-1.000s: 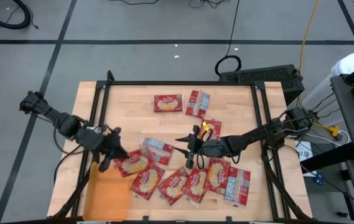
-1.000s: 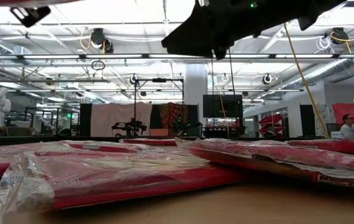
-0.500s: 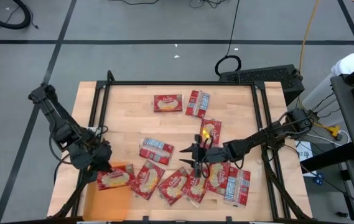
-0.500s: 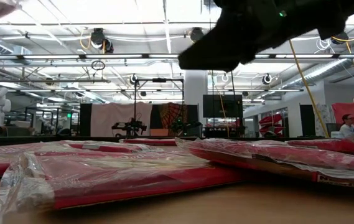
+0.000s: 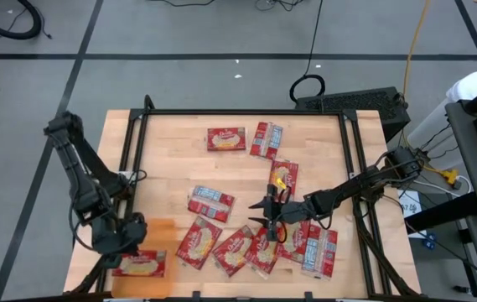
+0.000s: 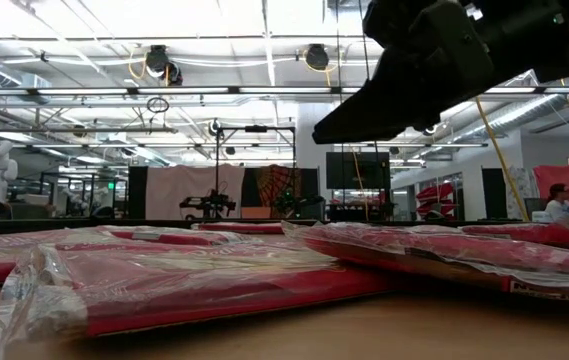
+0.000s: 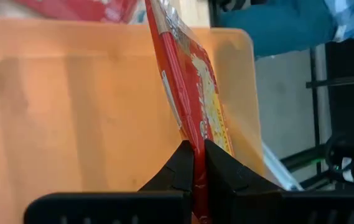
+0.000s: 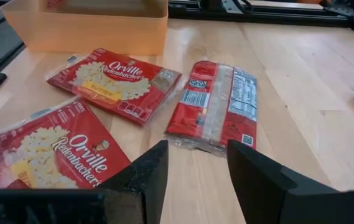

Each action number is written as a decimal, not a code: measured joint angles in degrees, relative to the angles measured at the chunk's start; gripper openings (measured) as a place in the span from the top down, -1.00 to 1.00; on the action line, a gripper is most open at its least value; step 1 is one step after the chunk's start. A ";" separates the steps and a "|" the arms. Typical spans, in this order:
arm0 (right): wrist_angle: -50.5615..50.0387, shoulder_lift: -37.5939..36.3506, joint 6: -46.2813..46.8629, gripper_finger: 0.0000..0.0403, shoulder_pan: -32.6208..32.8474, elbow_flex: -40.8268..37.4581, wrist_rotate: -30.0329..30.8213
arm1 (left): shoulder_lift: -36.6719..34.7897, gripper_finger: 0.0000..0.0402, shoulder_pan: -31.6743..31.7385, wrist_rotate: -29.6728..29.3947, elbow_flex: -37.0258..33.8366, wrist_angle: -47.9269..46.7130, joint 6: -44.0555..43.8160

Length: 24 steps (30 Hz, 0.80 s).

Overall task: Sort popcorn bags into baskets
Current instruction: Put the red popcorn bag into the orange bin

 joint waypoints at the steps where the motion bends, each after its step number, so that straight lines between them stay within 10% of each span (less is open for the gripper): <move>1: 0.02 -0.02 -0.01 0.23 0.00 0.00 0.00 | 0.76 0.90 -0.04 -0.02 0.00 1.01 0.30; 24: 2.21 0.01 -1.27 0.23 -0.02 0.00 0.11 | 13.93 0.77 -0.13 2.11 0.00 5.64 -8.90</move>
